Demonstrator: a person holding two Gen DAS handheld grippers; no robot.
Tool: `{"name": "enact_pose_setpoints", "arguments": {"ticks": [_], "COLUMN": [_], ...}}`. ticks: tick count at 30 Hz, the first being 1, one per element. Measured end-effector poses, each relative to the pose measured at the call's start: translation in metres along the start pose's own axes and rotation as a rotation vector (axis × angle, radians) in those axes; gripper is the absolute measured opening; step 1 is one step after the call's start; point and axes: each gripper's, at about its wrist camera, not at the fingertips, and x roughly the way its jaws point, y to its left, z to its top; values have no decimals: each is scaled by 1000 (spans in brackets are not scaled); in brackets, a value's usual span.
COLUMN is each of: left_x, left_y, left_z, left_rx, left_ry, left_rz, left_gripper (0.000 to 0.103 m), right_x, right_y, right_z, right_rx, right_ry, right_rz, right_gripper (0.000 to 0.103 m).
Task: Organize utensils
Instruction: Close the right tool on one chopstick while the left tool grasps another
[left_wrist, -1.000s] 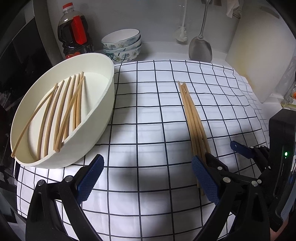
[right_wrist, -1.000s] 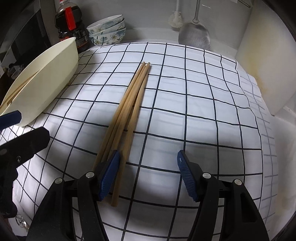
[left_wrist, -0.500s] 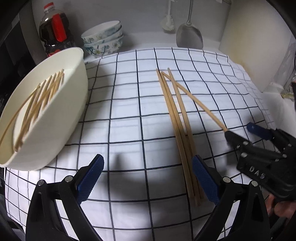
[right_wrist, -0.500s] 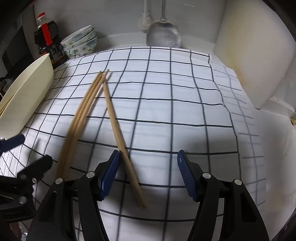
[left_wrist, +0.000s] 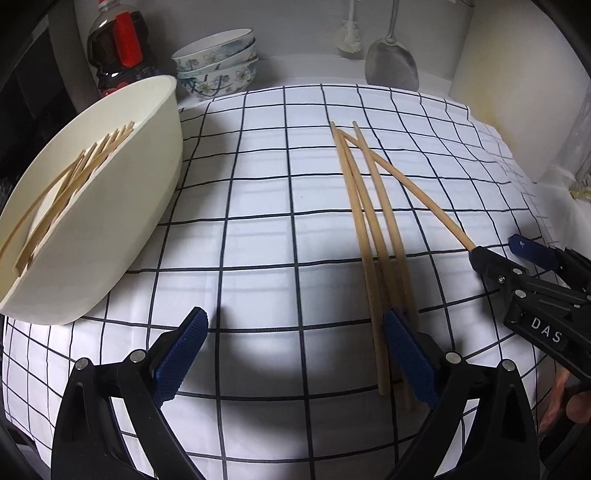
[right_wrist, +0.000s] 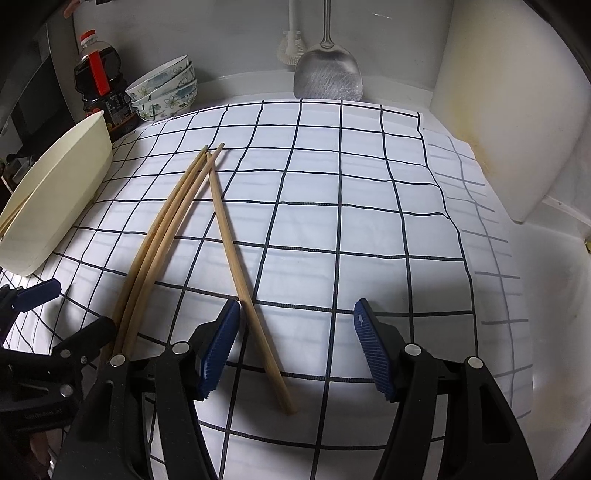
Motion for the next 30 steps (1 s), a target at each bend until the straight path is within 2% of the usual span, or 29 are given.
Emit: {"name": "enact_pose_setpoints", "arguments": {"ticks": [3,6,11,13,15,17,18,19,20,21,22,25,30], "left_x": [4,8,9,9,10,11,11,11,12,12,12,12,9], "left_y": [-3,-4,-7,-8,-10,-13,-15,-17,-18,-19,-20,-19,-13], "left_z": [2,6,14,18,21,24,25,27,28,28,29,29,28], "left_rx": [5,-4,7,10,13,22,30,38,43,46,50,49,43], "left_ry": [12,14,-11,-19,-25,-30,-33,-33,-31,-28,-23,-11,23], "left_rz": [1,-1,-11,-15,-18,-27,-33,-38,-44,-49,-53,-61,-89], "left_gripper": [93,88,70,60,52,42,33,24,19,9,8,7,7], "right_x": [1,3,9,12,14,14,15,15,15,15,15,15,9], "right_y": [1,4,11,15,18,22,24,25,29,33,38,39,23], "right_z": [1,3,10,13,15,17,18,19,19,20,21,22,22], "right_rx": [-3,-25,-66,-85,-100,-120,-127,-132,-144,-161,-181,-185,-77], "right_ry": [-3,-5,-12,-15,-19,-21,-21,-20,-18,-15,-11,-2,-11], "right_rz": [-3,-5,10,21,34,47,53,57,64,66,59,62,60], "right_gripper": [62,62,61,61,58,47,44,35,23,16,8,6,6]}}
